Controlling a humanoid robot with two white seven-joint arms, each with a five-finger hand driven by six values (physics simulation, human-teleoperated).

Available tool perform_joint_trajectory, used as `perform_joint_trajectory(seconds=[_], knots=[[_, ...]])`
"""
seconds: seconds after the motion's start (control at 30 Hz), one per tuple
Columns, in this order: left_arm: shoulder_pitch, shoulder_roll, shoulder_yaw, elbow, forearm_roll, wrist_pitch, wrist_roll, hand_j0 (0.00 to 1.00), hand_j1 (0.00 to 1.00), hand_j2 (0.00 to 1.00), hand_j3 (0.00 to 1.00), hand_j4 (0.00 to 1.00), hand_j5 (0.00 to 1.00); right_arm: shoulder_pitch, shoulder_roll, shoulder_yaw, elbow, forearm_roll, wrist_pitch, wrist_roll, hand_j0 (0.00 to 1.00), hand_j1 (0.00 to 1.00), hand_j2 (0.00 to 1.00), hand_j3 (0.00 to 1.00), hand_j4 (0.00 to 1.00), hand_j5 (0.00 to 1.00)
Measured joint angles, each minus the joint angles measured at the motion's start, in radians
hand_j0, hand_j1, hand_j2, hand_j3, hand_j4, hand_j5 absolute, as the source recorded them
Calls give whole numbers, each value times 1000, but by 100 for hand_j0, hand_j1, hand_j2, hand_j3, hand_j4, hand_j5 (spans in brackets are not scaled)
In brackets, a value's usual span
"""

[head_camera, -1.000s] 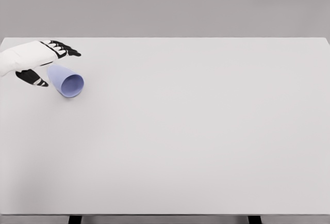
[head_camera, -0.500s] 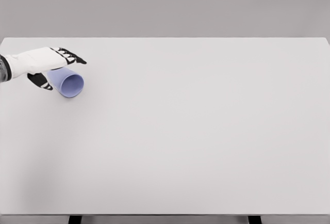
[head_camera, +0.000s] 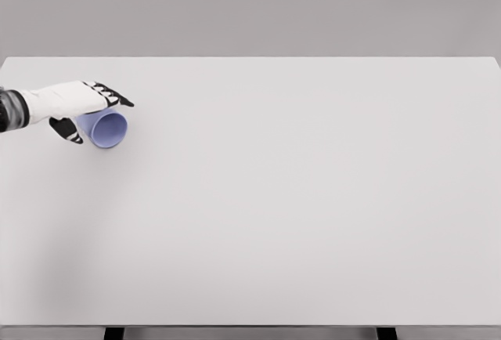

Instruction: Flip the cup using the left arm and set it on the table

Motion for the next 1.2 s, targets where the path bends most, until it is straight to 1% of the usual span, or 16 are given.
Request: perform_joint_trajectory(seconds=[0.37, 0.4, 0.6, 0.87, 0.93, 1.03, 1.1, 1.2], knots=[[-6, -18, -2, 21, -46, 0, 0, 100, 100, 100, 100, 100, 100, 0, 0, 0, 0, 0, 0, 0, 100, 100, 100, 100, 100, 100], [-18, -20, -1, 25, -52, 0, 0, 100, 100, 100, 100, 100, 100, 0, 0, 0, 0, 0, 0, 0, 100, 100, 100, 100, 100, 100], [-23, -35, -2, 40, -84, 0, 0, 100, 100, 100, 100, 100, 100, 0, 0, 0, 0, 0, 0, 0, 100, 100, 100, 100, 100, 100], [-21, -46, -6, 44, -99, 0, 0, 100, 100, 100, 100, 100, 100, 0, 0, 0, 0, 0, 0, 0, 100, 100, 100, 100, 100, 100], [-23, -48, -9, 45, -100, 0, 0, 95, 95, 95, 95, 95, 95, 0, 0, 0, 0, 0, 0, 0, 100, 100, 100, 100, 100, 100], [-21, -49, -12, 52, -100, 0, 0, 92, 92, 92, 92, 92, 92, 0, 0, 0, 0, 0, 0, 0, 100, 100, 100, 100, 100, 100], [-20, -50, -14, 54, -100, 1, 0, 86, 86, 86, 86, 86, 86, 0, 0, 0, 0, 0, 0, 0, 100, 100, 100, 100, 100, 100], [-17, -50, -13, 55, -92, 4, 0, 85, 85, 85, 85, 85, 85, 0, 0, 0, 0, 0, 0, 0, 100, 100, 100, 100, 100, 100]])
